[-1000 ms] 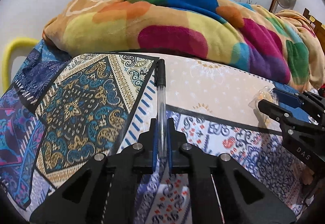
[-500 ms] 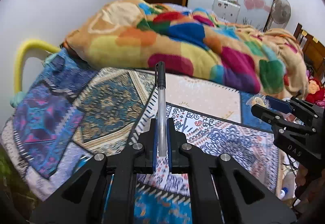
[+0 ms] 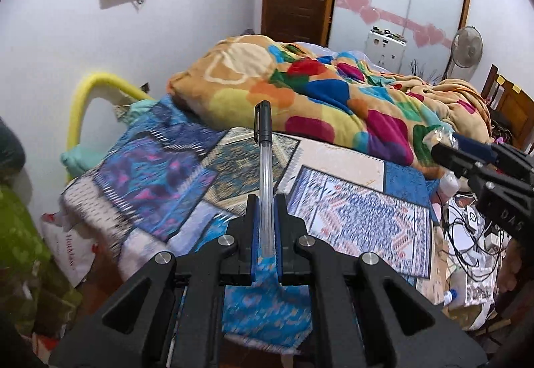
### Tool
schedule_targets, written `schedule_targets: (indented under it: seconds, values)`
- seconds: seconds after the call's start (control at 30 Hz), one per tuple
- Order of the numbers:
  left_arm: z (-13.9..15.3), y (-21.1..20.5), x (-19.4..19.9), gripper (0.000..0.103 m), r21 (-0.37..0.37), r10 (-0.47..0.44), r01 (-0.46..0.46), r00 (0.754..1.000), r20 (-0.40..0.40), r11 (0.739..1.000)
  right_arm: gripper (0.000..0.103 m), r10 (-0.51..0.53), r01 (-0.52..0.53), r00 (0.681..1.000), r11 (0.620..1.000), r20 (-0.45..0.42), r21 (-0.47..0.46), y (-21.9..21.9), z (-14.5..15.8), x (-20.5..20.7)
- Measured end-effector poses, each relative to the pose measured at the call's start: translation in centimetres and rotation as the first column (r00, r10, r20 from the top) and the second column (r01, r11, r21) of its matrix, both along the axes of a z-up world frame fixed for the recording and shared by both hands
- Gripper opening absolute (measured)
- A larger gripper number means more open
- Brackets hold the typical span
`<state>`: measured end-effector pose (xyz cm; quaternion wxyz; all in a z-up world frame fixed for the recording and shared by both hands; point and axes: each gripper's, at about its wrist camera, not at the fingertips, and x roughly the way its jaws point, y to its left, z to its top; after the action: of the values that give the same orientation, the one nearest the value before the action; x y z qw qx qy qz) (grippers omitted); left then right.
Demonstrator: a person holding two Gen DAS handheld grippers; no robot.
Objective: Collect trash
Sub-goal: 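Carry the pen and plastic bag over the white bucket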
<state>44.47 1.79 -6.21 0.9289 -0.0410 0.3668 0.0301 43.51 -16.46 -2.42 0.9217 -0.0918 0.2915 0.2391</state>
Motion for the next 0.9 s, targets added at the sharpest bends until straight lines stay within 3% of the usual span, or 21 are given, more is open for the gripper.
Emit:
schedule_targets:
  seconds: [0.3,0.53,0.77,0.9]
  values:
    - [1.2,4.2,-9.8,0.007,0.003,0.079,-0.079,0.996,0.03,0.997,0.035,0.115,-0.116,0.993,0.993,0.012,0.008,4.9,1.0,-7.1]
    - [0.8,8.6,-16.8,0.007,0.015,0.157,-0.157,0.987,0.039,0.987,0.036,0.219,-0.218,0.975,0.975,-0.023,0.029,10.3,-0.3,-10.8]
    - [-2.0,13.4,-21.9,0.007,0.015,0.249,-0.249,0.968,0.0,0.968,0.035,0.301,-0.298,0.949,0.954,-0.093,0.042,15.2,-3.2,-12.8]
    - [-4.9,16.1,-23.1,0.007,-0.048,0.264,-0.266,0.963,-0.055,0.963,0.035,0.336,-0.333,0.93,0.942,-0.149,0.042,18.2,-5.6,-13.5]
